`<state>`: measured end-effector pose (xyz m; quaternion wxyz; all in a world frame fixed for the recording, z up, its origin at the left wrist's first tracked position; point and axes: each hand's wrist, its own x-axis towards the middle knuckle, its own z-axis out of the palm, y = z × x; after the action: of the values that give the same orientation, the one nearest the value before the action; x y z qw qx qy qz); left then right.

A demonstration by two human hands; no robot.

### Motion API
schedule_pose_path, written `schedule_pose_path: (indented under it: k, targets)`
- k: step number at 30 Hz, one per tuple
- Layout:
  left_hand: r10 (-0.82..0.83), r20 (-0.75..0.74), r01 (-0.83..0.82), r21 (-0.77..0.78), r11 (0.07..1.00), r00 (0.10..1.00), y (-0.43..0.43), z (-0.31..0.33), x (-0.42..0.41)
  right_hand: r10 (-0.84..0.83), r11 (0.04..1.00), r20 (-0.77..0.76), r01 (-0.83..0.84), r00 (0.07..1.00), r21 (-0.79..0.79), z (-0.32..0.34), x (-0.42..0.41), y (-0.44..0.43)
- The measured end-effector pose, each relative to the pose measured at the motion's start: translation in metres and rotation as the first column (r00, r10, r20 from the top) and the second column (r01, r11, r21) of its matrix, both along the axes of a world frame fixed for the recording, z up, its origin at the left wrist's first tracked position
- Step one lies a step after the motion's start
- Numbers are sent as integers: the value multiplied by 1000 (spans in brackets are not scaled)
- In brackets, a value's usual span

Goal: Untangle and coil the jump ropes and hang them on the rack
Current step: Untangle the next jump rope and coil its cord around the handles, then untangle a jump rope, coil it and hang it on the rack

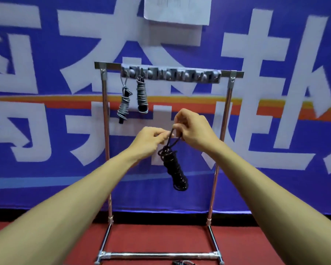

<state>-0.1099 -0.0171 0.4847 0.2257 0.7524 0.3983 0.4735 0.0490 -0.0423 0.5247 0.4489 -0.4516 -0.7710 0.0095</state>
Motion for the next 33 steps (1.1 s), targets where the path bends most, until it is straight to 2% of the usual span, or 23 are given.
schedule_pose_path:
  k: [2, 6, 9, 11, 16, 22, 26, 33]
  targets:
    - [23, 20, -24, 28, 999, 1000, 1, 13, 2, 4, 1000, -72, -2, 997, 18, 11, 0, 5]
    - [-5, 251, -9, 56, 998, 968, 7, 39, 6, 78, 997, -239, -77, 968, 10, 34, 1, 17]
    - [21, 167, -47, 155, 987, 986, 15, 55, 3, 156, 986, -332, -169, 930, -12, 49, -2, 31]
    - [68, 193, -105, 193, 975, 979, 21, 66, -1, 197, 974, -389, -225, 900, -27, 60, -7, 40]
    - [59, 407, -122, 133, 984, 912, 50, 99, -7, 293, 901, -651, -431, 701, -58, 90, -13, 75]
    - [183, 471, -253, 89, 963, 863, 107, 127, -6, 294, 912, -662, -409, 689, -20, 101, -21, 133]
    - [210, 511, -289, 80, 954, 833, 152, 147, 0, 291, 915, -676, -403, 677, -10, 113, -21, 176]
    - [331, 522, -414, 47, 909, 786, 213, 168, 12, 203, 965, -577, -261, 791, -18, 130, -32, 227]
